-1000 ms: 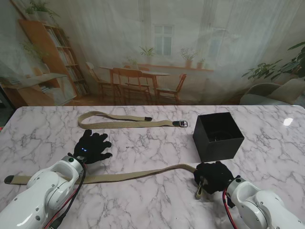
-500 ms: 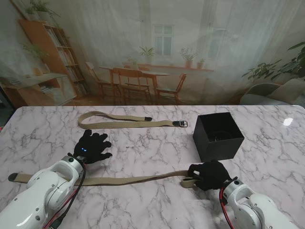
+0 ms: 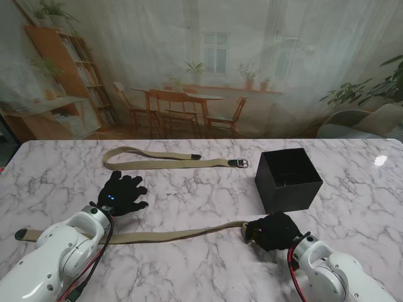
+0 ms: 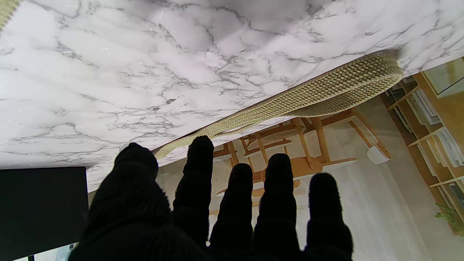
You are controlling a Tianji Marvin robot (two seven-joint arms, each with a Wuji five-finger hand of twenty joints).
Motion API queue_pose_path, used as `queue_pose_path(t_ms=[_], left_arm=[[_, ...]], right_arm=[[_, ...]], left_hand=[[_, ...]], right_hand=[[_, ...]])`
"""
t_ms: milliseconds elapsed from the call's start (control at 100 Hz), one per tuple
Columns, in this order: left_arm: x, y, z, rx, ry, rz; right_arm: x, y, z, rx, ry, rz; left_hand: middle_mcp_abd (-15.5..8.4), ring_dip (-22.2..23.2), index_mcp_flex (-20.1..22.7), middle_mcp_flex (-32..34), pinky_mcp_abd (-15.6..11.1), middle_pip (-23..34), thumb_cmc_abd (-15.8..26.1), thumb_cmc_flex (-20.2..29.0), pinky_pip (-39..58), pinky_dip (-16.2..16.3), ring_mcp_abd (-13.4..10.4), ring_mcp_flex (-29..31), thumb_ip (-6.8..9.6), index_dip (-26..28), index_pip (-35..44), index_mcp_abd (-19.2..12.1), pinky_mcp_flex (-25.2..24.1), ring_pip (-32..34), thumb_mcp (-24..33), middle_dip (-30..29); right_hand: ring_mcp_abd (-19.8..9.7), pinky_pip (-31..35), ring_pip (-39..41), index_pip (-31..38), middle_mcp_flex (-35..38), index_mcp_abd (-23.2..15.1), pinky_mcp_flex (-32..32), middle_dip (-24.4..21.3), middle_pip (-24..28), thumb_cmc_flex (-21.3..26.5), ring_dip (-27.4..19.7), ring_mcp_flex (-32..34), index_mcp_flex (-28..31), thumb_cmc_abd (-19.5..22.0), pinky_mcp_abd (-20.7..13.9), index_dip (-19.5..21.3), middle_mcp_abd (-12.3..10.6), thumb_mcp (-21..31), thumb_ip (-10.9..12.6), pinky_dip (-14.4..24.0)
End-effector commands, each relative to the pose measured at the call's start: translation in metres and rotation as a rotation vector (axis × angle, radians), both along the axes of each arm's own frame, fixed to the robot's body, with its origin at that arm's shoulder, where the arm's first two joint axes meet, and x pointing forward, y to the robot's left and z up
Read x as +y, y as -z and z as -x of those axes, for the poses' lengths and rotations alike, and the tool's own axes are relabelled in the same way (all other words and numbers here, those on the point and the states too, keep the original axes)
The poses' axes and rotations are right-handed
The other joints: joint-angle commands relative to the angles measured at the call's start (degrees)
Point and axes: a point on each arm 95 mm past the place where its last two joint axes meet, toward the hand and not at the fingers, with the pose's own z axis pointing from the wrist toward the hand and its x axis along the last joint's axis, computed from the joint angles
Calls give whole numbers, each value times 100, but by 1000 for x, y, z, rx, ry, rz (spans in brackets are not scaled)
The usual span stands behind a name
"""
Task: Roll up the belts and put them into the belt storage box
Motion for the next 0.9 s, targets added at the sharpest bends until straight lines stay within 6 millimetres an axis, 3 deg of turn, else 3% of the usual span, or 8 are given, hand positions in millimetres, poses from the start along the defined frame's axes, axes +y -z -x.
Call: queue_pose_path(t_ms=[0, 140, 380, 500, 590, 650, 710, 890], left_arm=[[-1, 2, 0, 13, -2, -2], [-1, 2, 0, 15, -2, -1], [-1, 2, 0, 16, -4, 0], [0, 2, 0, 14, -5, 1], [0, 2, 0, 13, -6, 2], [0, 2, 0, 13, -7, 3], [0, 2, 0, 13, -7, 4], [0, 2, 0, 15, -6, 5]], right_arm=[[-1, 2, 2, -7, -16, 22], [-1, -5, 4, 24, -45, 54], [-2, -26, 7, 162, -140, 153], [-2, -32, 8, 208, -162, 190], [-1, -32, 7, 199, -167, 215], [0, -29, 5, 160, -170, 235], [1, -24, 2, 120, -164, 230], [2, -9, -4, 126, -147, 208]], left_hand=[[110, 57, 47, -215, 235, -105, 220, -61, -176, -69, 97, -78, -88, 44, 8, 121, -111, -83, -130, 59], [113, 55, 47, -217, 232, -106, 221, -63, -174, -68, 95, -84, -89, 45, 9, 110, -109, -86, -131, 58], [110, 55, 37, -209, 240, -105, 221, -60, -185, -73, 99, -84, -88, 42, 2, 120, -116, -88, -129, 58], [117, 56, 43, -200, 242, -101, 221, -51, -186, -74, 100, -76, -87, 42, 5, 108, -116, -85, -126, 60], [114, 55, 44, -196, 241, -101, 221, -48, -188, -74, 96, -77, -87, 43, 6, 118, -119, -87, -126, 60], [100, 55, 44, -186, 245, -97, 217, -48, -188, -74, 90, -73, -88, 42, 6, 115, -119, -85, -128, 62], [108, 56, 42, -185, 240, -97, 220, -56, -189, -75, 100, -67, -89, 42, 5, 120, -117, -83, -131, 62], [111, 57, 40, -180, 243, -94, 221, -42, -190, -75, 101, -69, -88, 40, 4, 117, -115, -83, -125, 64]], right_hand=[[-620, 104, -691, 371, 377, 799, -73, -201, -275, -422, -370, -257, 325, -381, -487, 6, -542, 124, -70, 3], [-664, 183, -848, -1151, 173, 1571, -248, -371, -627, -1566, -595, -560, 516, -132, -799, 1826, -635, -40, 749, -44], [-1074, -288, -1413, -1630, -607, 2237, -810, -570, -1089, -1682, -989, -1329, -1076, -161, -1007, 2070, -894, -465, 846, -178], [-1372, -502, -1700, -1586, -889, 2764, -912, -934, -1353, -1329, -1444, -1651, -1249, -523, -1202, 2307, -1045, 302, 1072, -337], [-1516, -385, -1601, -1337, -572, 2724, -694, -1147, -1685, -275, -1669, -1559, -1056, -1415, -1493, 2487, -1192, 1396, 541, -521], [-1513, -196, -1490, -821, -78, 2415, -328, -1110, -1651, 399, -1672, -1172, -606, -1527, -1659, 2323, -1262, 1392, 245, -625], [-1464, -130, -1464, -59, 74, 2131, -86, -1160, -1617, 500, -1690, -965, -474, -1523, -1778, 1756, -1274, 1326, 111, -757], [-1121, -18, -1256, 577, 271, 1581, 123, -1202, -1430, 353, -1614, -690, -235, -1622, -1676, 1439, -1065, 1209, 106, -780]])
